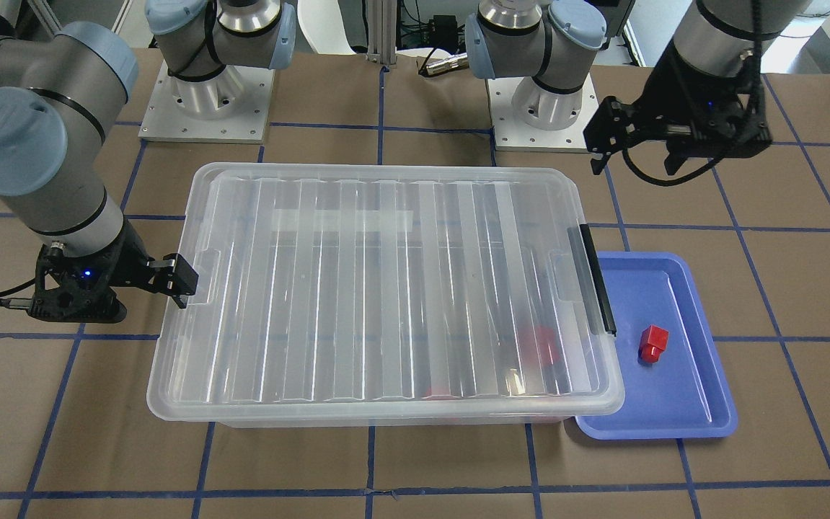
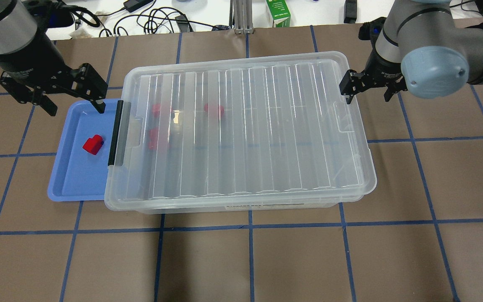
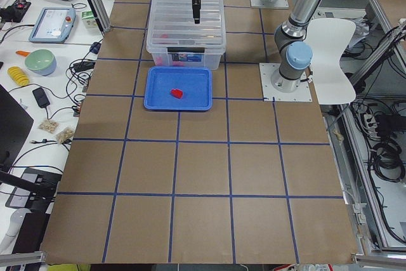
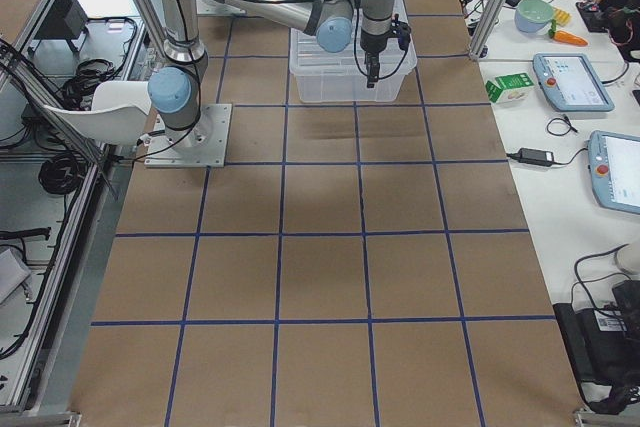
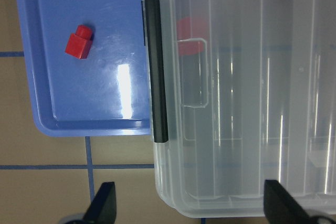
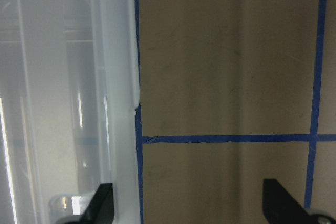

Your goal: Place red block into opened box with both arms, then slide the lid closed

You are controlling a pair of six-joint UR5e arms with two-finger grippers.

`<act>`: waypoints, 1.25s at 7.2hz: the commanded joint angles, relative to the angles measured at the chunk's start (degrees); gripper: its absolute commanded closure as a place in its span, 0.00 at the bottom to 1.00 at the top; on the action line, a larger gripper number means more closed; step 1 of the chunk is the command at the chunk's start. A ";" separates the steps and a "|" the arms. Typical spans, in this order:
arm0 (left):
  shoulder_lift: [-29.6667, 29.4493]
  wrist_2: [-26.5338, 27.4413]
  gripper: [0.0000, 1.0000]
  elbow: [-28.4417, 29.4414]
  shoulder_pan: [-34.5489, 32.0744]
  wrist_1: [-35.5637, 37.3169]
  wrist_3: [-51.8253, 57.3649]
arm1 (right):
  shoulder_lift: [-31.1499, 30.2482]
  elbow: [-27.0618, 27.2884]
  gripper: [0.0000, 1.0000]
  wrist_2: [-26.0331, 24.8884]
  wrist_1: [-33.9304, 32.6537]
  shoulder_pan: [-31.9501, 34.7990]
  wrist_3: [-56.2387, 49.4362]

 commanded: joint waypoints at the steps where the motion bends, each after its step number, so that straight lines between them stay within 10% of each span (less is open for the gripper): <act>1: -1.74 -0.25 0.00 -0.99 9.32 3.78 11.84 | 0.09 0.00 0.00 -0.06 -0.36 -0.43 -1.06; 9: -19.39 0.37 0.00 -3.98 12.61 20.33 34.68 | -0.61 0.35 0.00 -1.64 -0.45 -9.92 -6.60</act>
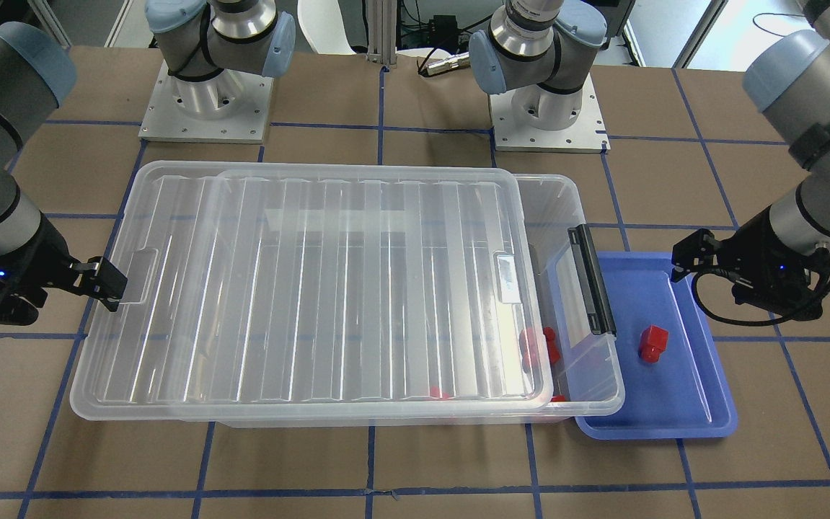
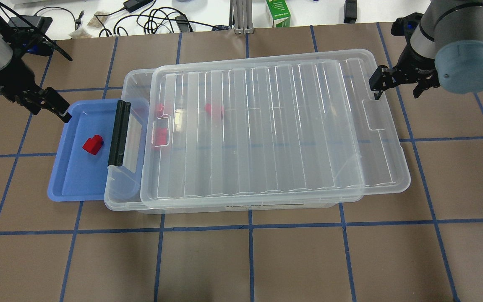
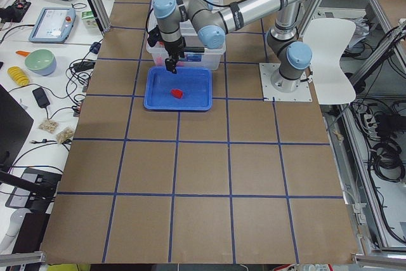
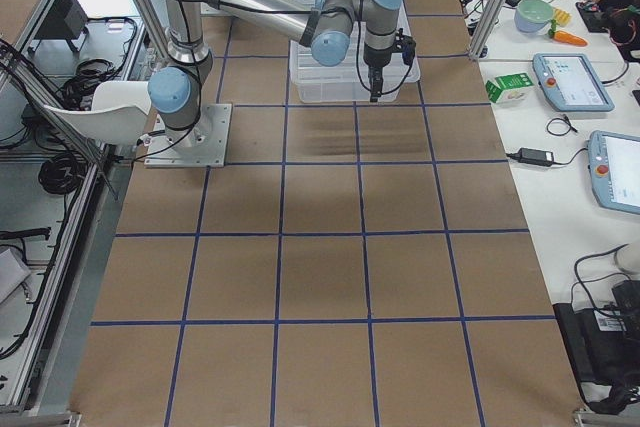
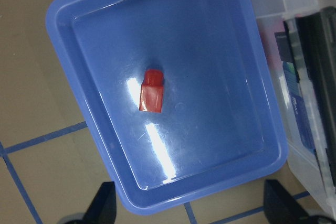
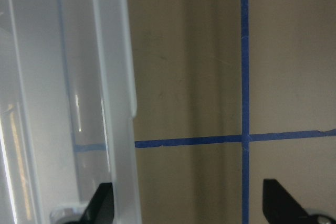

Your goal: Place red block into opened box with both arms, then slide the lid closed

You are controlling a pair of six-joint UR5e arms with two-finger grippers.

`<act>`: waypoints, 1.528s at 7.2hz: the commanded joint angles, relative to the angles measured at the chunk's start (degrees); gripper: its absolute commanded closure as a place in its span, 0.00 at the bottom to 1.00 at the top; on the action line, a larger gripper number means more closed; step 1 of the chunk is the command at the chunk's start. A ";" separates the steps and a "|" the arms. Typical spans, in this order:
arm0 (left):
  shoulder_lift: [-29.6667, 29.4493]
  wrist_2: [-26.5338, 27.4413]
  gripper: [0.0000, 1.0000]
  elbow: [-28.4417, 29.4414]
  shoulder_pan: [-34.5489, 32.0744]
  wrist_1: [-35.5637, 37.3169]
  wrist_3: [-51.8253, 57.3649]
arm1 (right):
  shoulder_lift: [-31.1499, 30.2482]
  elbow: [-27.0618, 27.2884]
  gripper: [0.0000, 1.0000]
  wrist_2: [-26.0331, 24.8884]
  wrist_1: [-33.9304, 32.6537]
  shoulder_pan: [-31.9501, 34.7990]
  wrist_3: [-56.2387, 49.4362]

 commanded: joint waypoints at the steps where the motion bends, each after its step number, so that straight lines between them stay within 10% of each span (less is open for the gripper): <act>1: -4.75 0.19 0.00 0.03 0.34 2.48 0.41 | -0.03 -0.11 0.00 -1.44 0.15 -2.39 -4.71; 11: -13.81 -1.12 0.00 -7.52 1.39 19.71 -0.74 | -0.12 -0.29 0.00 -1.80 0.32 -11.62 -8.17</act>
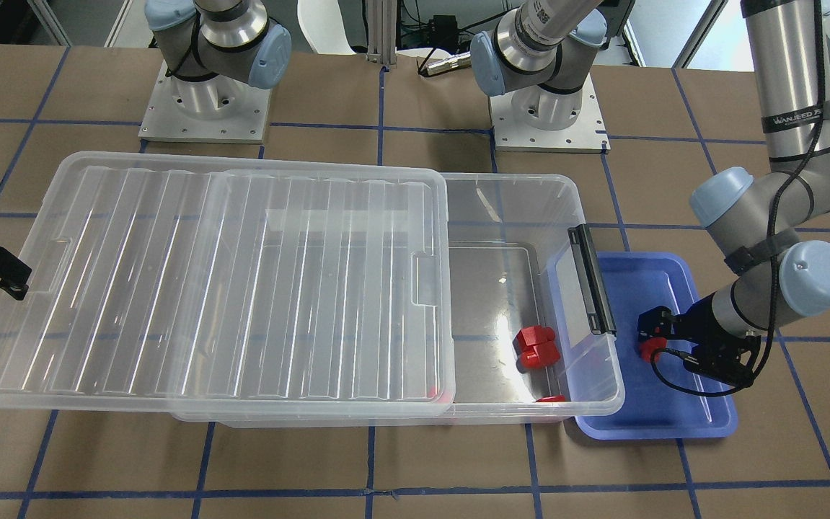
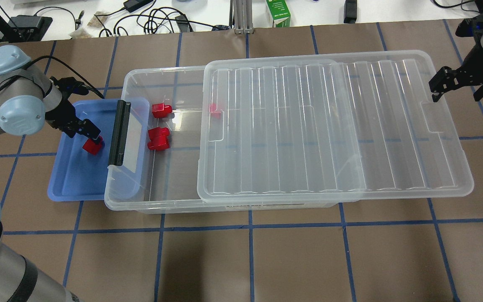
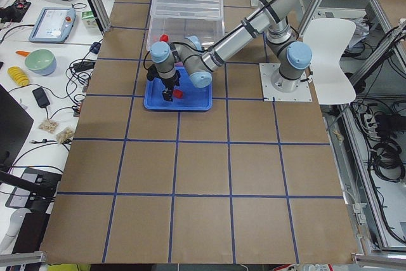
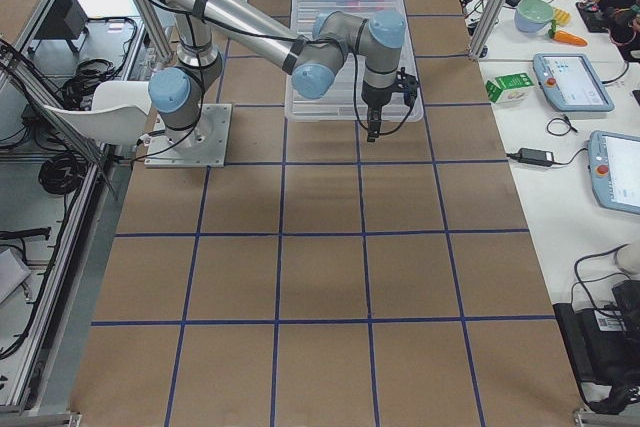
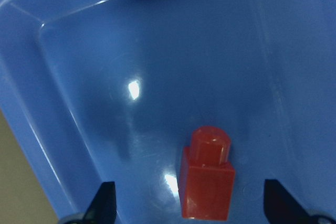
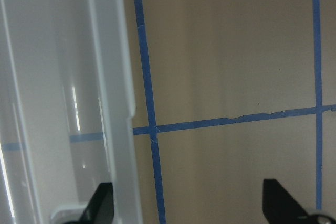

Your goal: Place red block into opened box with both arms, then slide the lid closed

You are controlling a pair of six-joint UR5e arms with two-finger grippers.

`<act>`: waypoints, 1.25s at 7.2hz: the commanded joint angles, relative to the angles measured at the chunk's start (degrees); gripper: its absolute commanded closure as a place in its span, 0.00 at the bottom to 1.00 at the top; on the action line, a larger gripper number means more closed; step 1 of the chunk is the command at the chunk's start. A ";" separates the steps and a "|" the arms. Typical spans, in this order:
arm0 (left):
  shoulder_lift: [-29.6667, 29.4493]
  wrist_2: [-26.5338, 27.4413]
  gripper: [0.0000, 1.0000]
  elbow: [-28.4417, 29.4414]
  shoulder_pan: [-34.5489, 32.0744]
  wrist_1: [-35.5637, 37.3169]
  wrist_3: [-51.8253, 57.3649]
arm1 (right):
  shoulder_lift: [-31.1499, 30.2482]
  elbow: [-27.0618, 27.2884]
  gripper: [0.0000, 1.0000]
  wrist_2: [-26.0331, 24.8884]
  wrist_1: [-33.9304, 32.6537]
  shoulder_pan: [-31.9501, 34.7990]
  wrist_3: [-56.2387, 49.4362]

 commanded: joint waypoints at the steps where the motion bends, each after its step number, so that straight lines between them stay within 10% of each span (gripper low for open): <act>1: -0.96 -0.52 0.05 0.04 -0.06 0.11 0.02 | 0.00 0.00 0.00 0.04 0.13 -0.81 -0.03; 3: -0.96 -0.35 0.56 0.04 -0.06 -0.68 0.28 | 0.00 0.00 0.00 0.04 0.13 -0.81 -0.03; 4: -0.96 -0.44 0.99 0.04 -0.06 -0.68 0.02 | 0.00 0.00 0.00 0.04 0.22 -0.81 -0.03; 9: 3.51 -0.17 1.00 8.09 -1.99 -7.57 -1.04 | -2.80 -6.47 0.00 0.75 6.23 -0.20 0.14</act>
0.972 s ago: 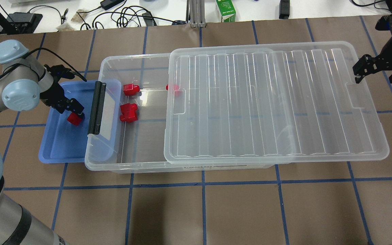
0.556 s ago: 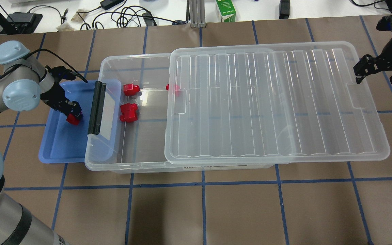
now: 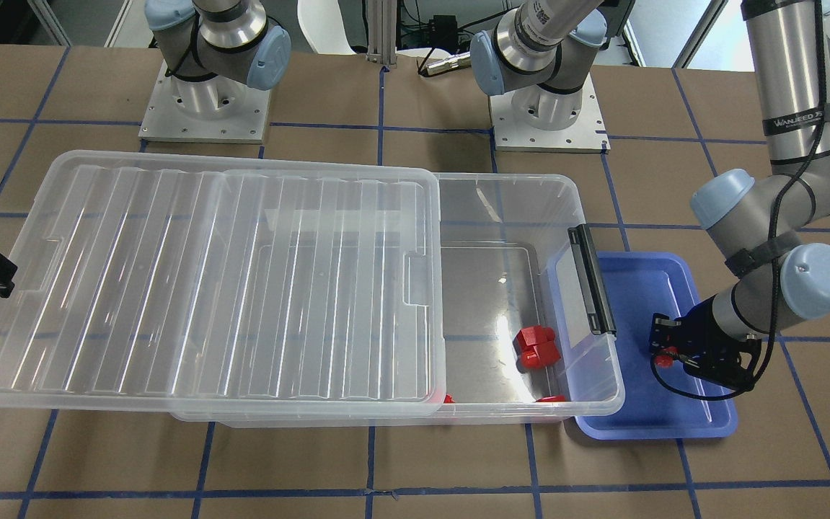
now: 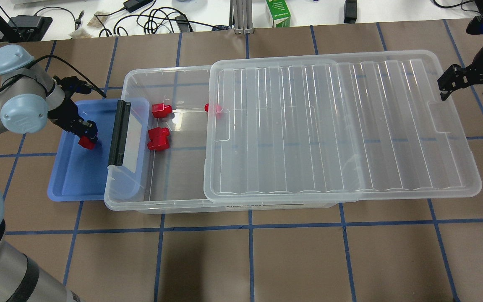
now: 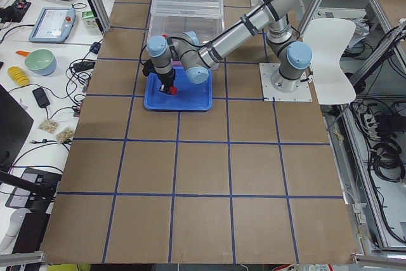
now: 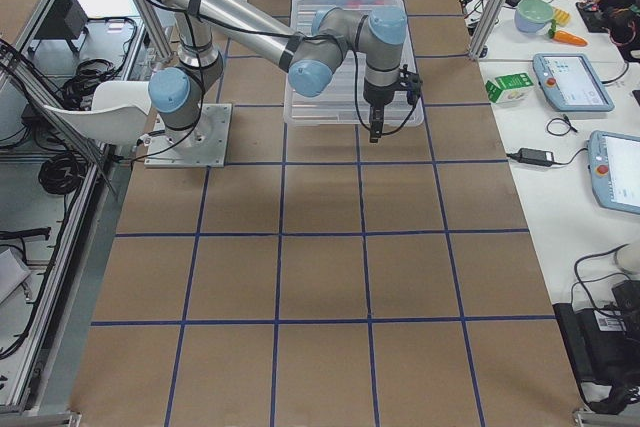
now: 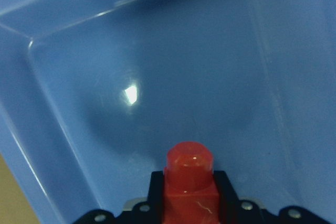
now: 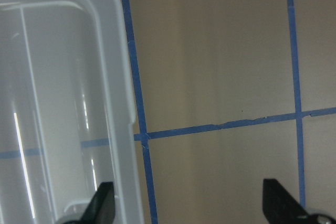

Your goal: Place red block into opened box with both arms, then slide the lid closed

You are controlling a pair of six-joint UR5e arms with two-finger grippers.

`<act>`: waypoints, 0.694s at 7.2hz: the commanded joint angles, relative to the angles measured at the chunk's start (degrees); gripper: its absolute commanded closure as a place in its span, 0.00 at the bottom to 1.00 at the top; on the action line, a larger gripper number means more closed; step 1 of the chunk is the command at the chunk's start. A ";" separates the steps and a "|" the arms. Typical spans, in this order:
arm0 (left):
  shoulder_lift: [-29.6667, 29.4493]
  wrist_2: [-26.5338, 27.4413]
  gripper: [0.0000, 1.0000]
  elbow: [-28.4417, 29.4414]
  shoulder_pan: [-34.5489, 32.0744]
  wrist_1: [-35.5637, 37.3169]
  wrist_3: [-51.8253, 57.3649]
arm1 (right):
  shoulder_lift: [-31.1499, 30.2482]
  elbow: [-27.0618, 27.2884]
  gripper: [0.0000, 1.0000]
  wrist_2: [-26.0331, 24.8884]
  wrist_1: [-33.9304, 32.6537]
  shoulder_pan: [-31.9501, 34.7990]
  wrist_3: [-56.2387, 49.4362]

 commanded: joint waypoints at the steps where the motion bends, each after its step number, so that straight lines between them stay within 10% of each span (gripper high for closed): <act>1: 3.75 0.00 1.00 8.20 -0.52 -11.49 -1.42 | -3.14 -6.46 0.00 0.49 10.08 0.55 0.28; 5: 10.88 -1.67 1.00 16.51 -10.68 -26.75 -22.89 | -10.71 -10.80 0.00 3.48 23.76 1.95 1.07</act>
